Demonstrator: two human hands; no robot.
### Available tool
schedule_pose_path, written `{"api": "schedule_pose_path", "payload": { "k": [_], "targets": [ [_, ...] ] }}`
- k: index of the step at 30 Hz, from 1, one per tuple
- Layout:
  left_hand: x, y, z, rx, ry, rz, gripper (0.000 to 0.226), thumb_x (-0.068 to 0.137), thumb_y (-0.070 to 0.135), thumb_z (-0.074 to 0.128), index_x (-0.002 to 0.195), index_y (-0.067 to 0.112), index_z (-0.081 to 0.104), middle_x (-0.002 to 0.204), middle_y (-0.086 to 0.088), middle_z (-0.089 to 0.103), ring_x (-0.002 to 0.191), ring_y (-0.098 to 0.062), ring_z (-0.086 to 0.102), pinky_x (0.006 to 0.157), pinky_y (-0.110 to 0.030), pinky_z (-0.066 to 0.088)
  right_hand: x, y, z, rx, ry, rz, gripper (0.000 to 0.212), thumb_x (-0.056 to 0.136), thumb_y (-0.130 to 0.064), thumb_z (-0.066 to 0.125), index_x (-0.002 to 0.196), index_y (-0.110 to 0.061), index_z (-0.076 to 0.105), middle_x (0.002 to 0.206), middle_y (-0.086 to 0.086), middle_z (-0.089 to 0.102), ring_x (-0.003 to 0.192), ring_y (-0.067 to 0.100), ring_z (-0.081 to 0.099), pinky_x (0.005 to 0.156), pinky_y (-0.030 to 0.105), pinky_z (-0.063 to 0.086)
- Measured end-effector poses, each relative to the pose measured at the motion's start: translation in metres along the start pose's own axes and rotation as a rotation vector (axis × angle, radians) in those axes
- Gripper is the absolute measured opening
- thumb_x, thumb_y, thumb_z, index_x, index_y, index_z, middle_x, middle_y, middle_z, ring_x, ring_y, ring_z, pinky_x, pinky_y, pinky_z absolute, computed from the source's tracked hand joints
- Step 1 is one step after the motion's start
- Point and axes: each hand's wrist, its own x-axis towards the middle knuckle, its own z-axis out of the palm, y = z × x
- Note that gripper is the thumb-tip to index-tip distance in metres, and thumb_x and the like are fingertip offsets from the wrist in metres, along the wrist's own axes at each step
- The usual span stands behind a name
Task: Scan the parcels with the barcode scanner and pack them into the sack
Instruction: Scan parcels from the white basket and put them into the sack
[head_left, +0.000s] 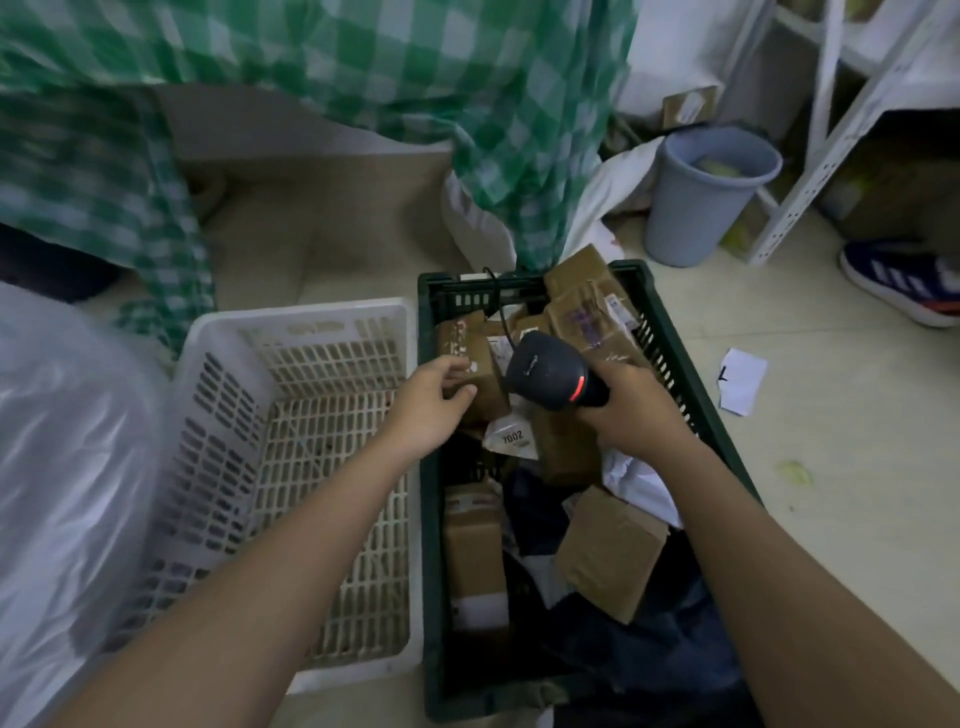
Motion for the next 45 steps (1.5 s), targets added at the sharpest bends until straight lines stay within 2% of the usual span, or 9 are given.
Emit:
{"api": "schedule_pose_path", "payload": {
  "k": [10,16,23,27,31,35,38,42,45],
  "targets": [
    [0.063,0.068,0.060,-0.017,-0.121,0.126,0.042,0.096,0.026,0.057,0.137,0.021,0.049,0.130,0.001,0.055,0.119,-0.016,0.052,0.095,-0.028,0.043,0.007,0.029,-0.016,0.454,0.390,0.321,0.010,0.085,-0.010,0.067,0.086,-0.011,0.057,0.072,0.000,0.058,0.064,0.010,0.053,0.055,0.023,0.039],
    [0.101,0.083,0.098,-0.015,-0.052,-0.116,0.067,0.081,0.062,0.061,0.133,0.023,0.043,0.131,-0.005,0.053,0.120,-0.029,0.052,0.099,-0.044,0.045,0.014,0.047,-0.011,0.533,0.402,0.415,0.012,0.086,-0.013,0.067,0.086,-0.019,0.058,0.075,-0.003,0.062,0.068,0.003,0.055,0.058,0.021,0.043],
    [0.115,0.100,0.108,-0.251,-0.148,-0.334,0.108,0.077,0.054,0.071,0.151,0.007,0.007,0.150,-0.011,0.034,0.133,-0.032,0.040,0.106,-0.041,0.038,0.023,0.050,-0.011,0.576,0.487,0.471,0.008,0.086,-0.011,0.063,0.083,-0.014,0.056,0.071,0.000,0.058,0.063,0.010,0.050,0.054,0.023,0.037],
    [0.106,0.089,0.089,-0.289,-0.130,-0.334,0.093,0.068,0.050,0.073,0.143,0.015,0.030,0.132,-0.004,0.051,0.115,-0.026,0.053,0.097,-0.038,0.046,0.021,0.050,-0.016,0.581,0.559,0.483,0.011,0.086,-0.019,0.069,0.088,-0.015,0.059,0.072,-0.009,0.057,0.065,0.000,0.049,0.054,0.017,0.036],
    [0.081,0.079,0.053,-0.480,-0.095,-0.294,0.052,0.080,0.034,0.070,0.123,0.026,0.041,0.107,0.003,0.058,0.101,-0.018,0.059,0.094,-0.038,0.051,0.016,0.035,-0.021,0.547,0.530,0.436,0.012,0.086,-0.019,0.069,0.087,-0.016,0.057,0.071,-0.010,0.055,0.065,-0.001,0.049,0.054,0.014,0.033],
    [0.035,0.063,0.002,-0.593,-0.069,-0.266,0.043,0.086,0.021,0.065,0.119,0.030,0.040,0.103,0.007,0.058,0.097,-0.011,0.059,0.098,-0.038,0.049,0.011,-0.001,-0.031,0.491,0.526,0.277,0.016,0.086,-0.026,0.070,0.078,-0.023,0.056,0.068,-0.013,0.056,0.063,0.001,0.051,0.056,0.017,0.036],
    [-0.002,0.038,-0.036,-0.641,0.010,-0.299,0.046,0.087,0.014,0.063,0.122,0.028,0.038,0.108,0.004,0.060,0.102,-0.017,0.060,0.099,-0.039,0.047,0.006,-0.035,-0.030,0.408,0.457,0.174,0.019,0.081,-0.034,0.070,0.076,-0.021,0.057,0.070,-0.002,0.060,0.066,0.015,0.054,0.058,0.030,0.043],
    [-0.058,-0.002,-0.084,-0.723,0.111,-0.350,0.073,0.087,0.003,0.059,0.143,0.030,0.020,0.122,-0.001,0.056,0.100,-0.021,0.062,0.075,-0.035,0.054,-0.010,-0.092,-0.013,0.261,0.268,0.010,0.026,0.081,-0.038,0.073,0.096,-0.019,0.063,0.089,0.002,0.069,0.085,0.024,0.062,0.068,0.037,0.047],
    [-0.104,-0.028,-0.114,-0.735,0.122,-0.350,0.098,0.085,-0.001,0.061,0.147,0.046,0.001,0.131,0.004,0.044,0.116,-0.029,0.056,0.086,-0.045,0.053,-0.024,-0.133,0.008,0.224,0.162,-0.049,0.027,0.083,-0.038,0.070,0.100,-0.020,0.059,0.097,0.002,0.066,0.093,0.026,0.059,0.070,0.034,0.043]
  ]
}}
